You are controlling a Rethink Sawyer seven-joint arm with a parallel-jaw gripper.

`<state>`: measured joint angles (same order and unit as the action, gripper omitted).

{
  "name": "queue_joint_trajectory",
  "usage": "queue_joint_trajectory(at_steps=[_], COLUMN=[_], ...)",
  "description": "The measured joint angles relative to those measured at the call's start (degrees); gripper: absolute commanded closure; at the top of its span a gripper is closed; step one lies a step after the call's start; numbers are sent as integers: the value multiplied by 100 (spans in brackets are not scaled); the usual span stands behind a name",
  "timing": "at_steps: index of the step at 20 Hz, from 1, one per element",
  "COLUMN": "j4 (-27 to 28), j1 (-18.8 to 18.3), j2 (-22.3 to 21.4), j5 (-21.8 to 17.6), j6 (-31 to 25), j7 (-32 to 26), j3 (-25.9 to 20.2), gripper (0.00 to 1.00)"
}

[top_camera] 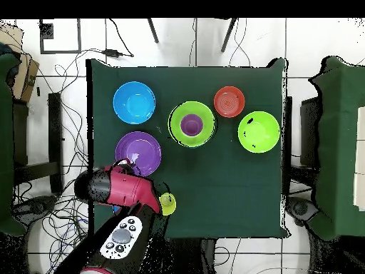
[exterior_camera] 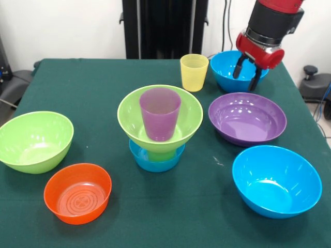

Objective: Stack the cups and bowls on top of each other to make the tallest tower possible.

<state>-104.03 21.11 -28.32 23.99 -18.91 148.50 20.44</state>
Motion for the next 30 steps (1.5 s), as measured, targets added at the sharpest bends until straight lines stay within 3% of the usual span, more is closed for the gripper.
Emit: queue_joint_trajectory(at_steps=[10,15,21,30], j4=[-371,-501,-553,-556], j1=[30,143,424,826], j2=[307,389,338,-147], j5=[161,225,298,320], j6=[860,990,964,125], j7=[0,0,0,0], j3=[-223,-258,-175,188], gripper=[0,0,0,0])
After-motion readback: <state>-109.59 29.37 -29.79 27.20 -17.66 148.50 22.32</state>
